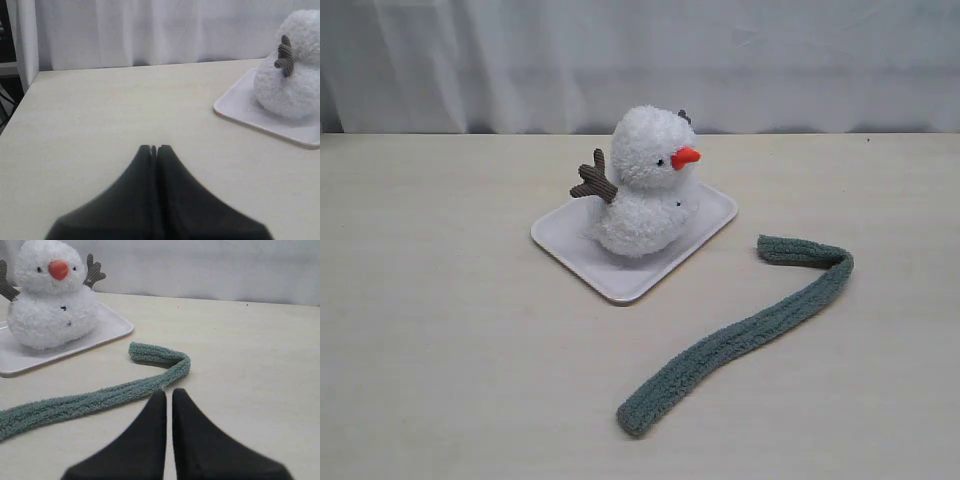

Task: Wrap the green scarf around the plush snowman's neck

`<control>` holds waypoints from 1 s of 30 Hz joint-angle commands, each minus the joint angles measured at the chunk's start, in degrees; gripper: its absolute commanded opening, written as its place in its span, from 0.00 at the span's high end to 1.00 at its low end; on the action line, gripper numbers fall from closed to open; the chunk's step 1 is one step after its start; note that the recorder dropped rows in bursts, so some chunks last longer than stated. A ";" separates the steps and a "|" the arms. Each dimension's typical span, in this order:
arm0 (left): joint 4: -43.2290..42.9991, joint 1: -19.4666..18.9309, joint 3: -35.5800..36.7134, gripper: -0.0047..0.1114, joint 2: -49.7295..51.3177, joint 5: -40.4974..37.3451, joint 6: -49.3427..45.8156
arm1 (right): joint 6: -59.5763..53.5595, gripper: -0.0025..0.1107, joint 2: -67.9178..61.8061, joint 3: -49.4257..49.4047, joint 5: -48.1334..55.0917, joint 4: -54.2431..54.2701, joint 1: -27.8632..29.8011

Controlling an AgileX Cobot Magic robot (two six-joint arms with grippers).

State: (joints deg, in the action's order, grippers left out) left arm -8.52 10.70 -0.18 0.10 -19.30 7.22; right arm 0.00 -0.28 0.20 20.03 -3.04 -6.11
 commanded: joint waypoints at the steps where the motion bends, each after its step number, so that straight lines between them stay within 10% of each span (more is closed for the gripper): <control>1: 0.16 -0.03 0.18 0.96 -0.10 0.88 0.04 | -0.47 0.94 0.28 -0.20 -0.43 -0.54 -0.04; 14: 0.16 -0.03 0.18 0.96 -0.10 0.77 0.04 | 18.92 0.94 0.28 0.49 -62.32 -7.76 -0.04; 22: 0.16 -0.03 0.18 0.96 -0.10 0.77 0.04 | 21.44 0.90 0.28 18.68 -38.13 -15.36 -0.04; 30: 0.16 -0.03 0.18 0.96 -0.10 0.89 0.04 | 21.83 0.29 -16.93 33.92 -15.32 -15.50 -0.04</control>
State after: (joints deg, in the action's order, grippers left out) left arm -8.52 10.70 -0.18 0.10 -19.30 7.22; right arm 21.68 -12.79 31.77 -1.02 -18.06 -6.11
